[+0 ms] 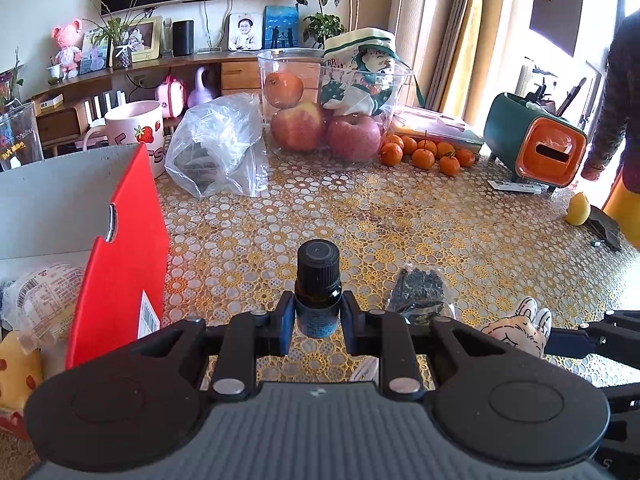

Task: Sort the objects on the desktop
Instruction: 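Carry the bottle with left gripper while right gripper carries the doll keychain over the red box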

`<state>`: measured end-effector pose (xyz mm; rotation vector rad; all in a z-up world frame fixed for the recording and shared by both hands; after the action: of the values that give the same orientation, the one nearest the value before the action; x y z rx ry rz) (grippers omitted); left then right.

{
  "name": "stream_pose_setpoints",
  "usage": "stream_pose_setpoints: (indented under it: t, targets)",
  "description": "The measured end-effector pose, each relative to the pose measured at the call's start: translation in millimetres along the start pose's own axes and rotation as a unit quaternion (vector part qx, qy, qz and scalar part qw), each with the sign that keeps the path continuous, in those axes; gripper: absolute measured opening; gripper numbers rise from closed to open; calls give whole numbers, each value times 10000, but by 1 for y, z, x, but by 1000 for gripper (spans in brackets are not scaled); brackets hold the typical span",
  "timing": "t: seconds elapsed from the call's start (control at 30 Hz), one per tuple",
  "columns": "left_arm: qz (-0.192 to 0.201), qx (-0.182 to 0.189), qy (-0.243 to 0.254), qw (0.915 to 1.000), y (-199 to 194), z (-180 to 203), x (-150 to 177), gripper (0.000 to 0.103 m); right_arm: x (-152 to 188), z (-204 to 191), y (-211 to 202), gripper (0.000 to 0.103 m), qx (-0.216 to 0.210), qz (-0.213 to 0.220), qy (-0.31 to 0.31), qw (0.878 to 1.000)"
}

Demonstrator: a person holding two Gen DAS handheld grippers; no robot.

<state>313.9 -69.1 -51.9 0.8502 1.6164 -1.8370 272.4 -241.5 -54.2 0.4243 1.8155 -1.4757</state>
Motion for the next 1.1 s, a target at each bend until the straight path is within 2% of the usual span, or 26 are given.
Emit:
stream_pose_setpoints:
  t: [0.3,0.6,1.1]
  targets:
    - [61,162,69,9998,-55,-8,6,23,-8,-20,-39,43,-49,225,-144,9996]
    - [134,192,14,9997,-110,-38,13,23,-23,-59,-64,43,-237,354,-359,9984]
    - [383,-199,-288,9987,-175,-127,23,23,-50,-155,-68,43,-642,508,-1046,9911]
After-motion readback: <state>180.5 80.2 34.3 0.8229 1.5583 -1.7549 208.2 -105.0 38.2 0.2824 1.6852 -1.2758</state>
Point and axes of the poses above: each gripper's, at about its wrist camera, not at the fingertips, and y roughly the way its jaws point, z to its right, x to its underside, the point moved 1 cm from there along y, roughly the way its jaws point, and after that the axes turned 1 degree about -x, right-handed, at the moved point
